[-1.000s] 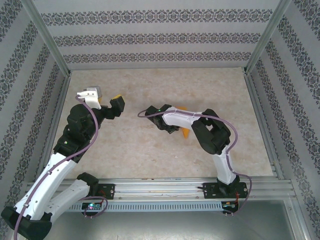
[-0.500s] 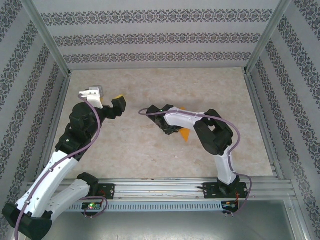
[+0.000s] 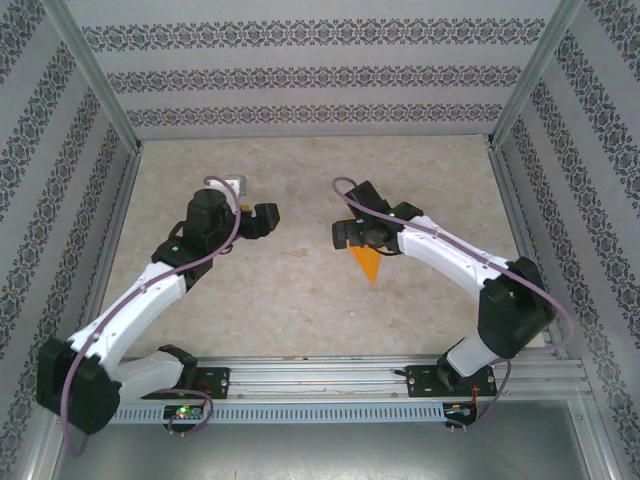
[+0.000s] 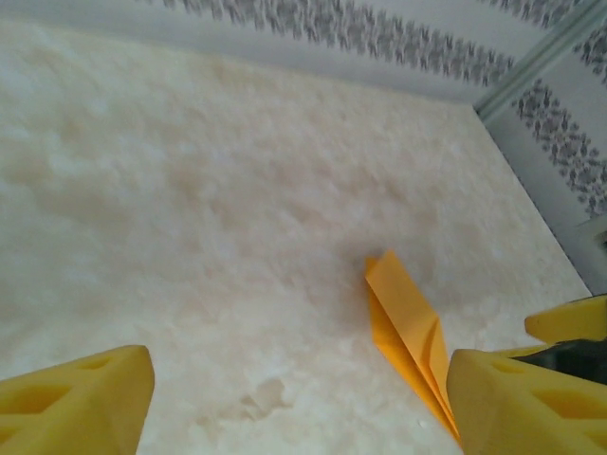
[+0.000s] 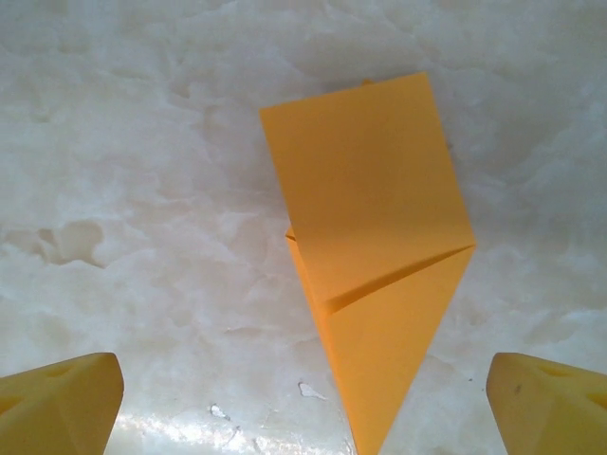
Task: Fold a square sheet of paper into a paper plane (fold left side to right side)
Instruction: Turn over the paper at the center of the table, then pick up the paper from the center of the table.
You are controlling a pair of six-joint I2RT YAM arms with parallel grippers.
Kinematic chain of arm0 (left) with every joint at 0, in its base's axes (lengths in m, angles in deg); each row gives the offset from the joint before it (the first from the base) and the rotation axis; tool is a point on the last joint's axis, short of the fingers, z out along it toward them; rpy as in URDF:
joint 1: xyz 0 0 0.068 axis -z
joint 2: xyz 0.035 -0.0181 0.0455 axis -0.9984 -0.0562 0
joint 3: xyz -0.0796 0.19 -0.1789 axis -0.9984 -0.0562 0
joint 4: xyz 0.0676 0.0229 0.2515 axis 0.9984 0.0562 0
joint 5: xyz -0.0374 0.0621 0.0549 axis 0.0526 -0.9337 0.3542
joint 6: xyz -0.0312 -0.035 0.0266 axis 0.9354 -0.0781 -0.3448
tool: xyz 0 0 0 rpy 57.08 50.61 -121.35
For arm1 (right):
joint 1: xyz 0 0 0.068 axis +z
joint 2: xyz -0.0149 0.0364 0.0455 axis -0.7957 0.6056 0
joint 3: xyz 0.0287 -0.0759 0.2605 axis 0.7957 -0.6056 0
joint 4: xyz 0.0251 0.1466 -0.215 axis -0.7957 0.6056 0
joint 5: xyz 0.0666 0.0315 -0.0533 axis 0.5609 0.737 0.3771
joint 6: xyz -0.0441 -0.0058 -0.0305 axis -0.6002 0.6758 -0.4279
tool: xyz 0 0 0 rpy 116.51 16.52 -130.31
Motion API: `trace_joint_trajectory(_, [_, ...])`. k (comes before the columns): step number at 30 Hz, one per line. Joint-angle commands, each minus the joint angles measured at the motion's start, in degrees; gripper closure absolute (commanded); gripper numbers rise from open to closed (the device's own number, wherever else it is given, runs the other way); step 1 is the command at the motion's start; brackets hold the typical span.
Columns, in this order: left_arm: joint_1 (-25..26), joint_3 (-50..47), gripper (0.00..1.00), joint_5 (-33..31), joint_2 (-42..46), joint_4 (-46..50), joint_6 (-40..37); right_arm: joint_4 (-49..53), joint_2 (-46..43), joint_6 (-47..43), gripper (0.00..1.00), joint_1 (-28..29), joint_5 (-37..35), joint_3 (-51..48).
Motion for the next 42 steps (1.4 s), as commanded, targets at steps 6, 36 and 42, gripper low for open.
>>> trace_joint_trajectory(6, [4.0, 3.2, 0.28, 14.0, -17.3, -12.4, 12.0, -12.7, -10.3, 4.6, 0.02, -10.9, 12.5, -13.5])
trace_joint_trajectory(36, [10.6, 31.4, 0.69, 22.7, -58.8, -18.2, 22.6, -26.8, -24.2, 8.3, 0.02, -30.5, 33.0, -33.1])
trace_joint_trajectory(42, [9.5, 28.3, 0.99, 23.9, -56.4, -21.0, 21.9, -25.8, -25.0, 6.8, 0.04, -30.7, 34.2, -32.4])
